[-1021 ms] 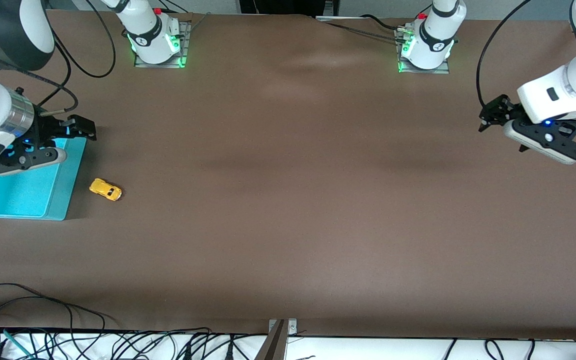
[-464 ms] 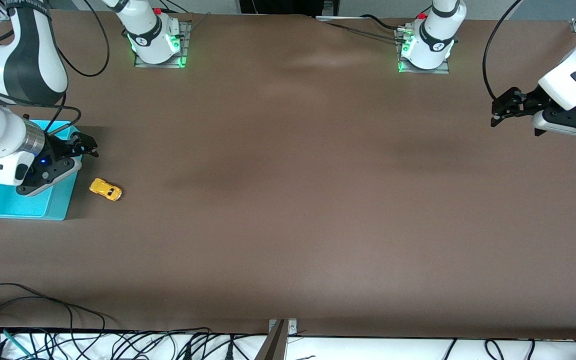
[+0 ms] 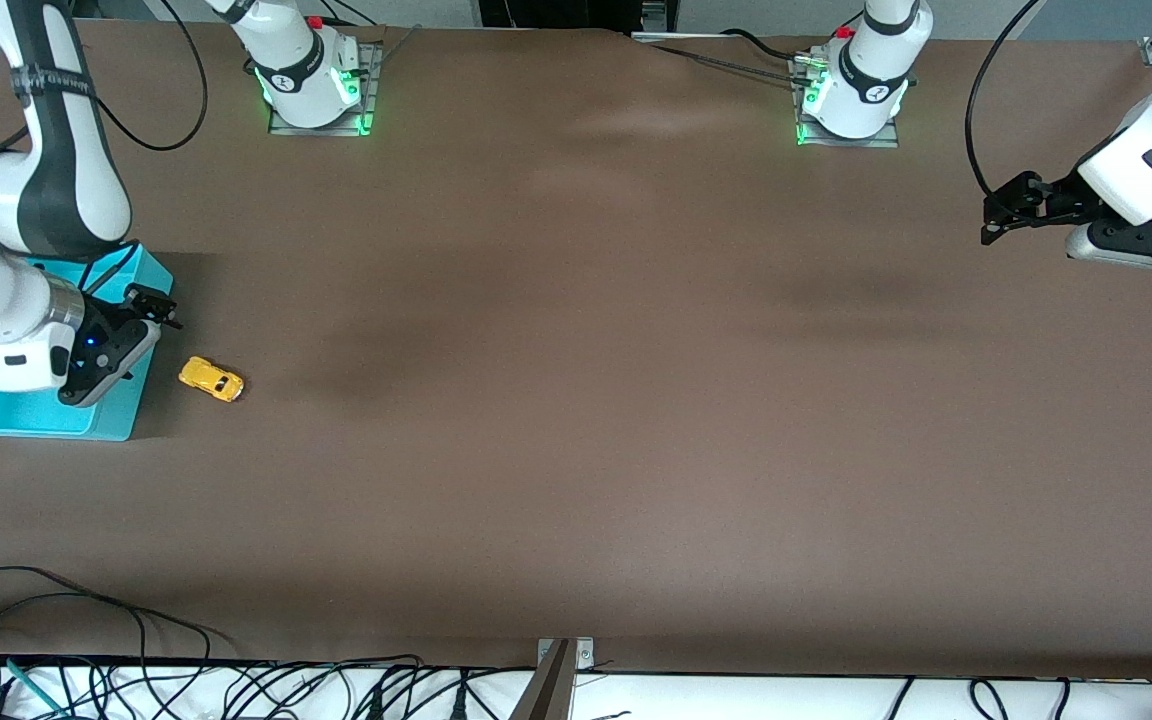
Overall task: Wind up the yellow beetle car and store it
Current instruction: 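Lower the right gripper onto the yellow car and close it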
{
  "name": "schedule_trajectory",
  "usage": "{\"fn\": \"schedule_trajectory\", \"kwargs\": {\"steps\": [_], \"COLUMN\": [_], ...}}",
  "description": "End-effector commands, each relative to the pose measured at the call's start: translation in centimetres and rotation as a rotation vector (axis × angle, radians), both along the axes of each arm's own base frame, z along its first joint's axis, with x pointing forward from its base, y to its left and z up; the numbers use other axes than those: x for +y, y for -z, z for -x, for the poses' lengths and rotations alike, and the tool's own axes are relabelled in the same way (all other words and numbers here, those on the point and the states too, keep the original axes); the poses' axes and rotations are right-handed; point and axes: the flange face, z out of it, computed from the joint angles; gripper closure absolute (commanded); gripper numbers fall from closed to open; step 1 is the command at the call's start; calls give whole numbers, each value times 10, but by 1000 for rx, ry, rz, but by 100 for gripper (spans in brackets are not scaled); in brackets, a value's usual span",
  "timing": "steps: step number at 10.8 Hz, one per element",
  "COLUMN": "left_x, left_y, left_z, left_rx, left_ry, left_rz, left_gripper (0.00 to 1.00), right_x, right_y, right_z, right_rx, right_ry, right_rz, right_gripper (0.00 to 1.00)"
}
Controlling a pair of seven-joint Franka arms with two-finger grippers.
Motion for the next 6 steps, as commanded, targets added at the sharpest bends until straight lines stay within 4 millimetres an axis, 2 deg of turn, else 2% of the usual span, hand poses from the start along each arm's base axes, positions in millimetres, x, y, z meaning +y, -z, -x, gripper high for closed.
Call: {"fn": "schedule_trajectory", "kwargs": {"steps": [1, 3, 6], "left_x": [4, 16, 18], "left_y": [-7, -9, -7], "left_z": [4, 6, 5], "left_rx": [0, 15, 26], "left_ry": [-33, -54, -57], "left_rz": [30, 33, 36], "left_gripper": [0, 0, 0], "right_x": [-11, -12, -13], "right_y": [48, 76, 115], "right_z": [-3, -1, 10], "right_rx": [-30, -57, -71], "right_ry": [-120, -182, -277], "right_rz": [-13, -16, -24], "right_gripper": [0, 0, 0]}}
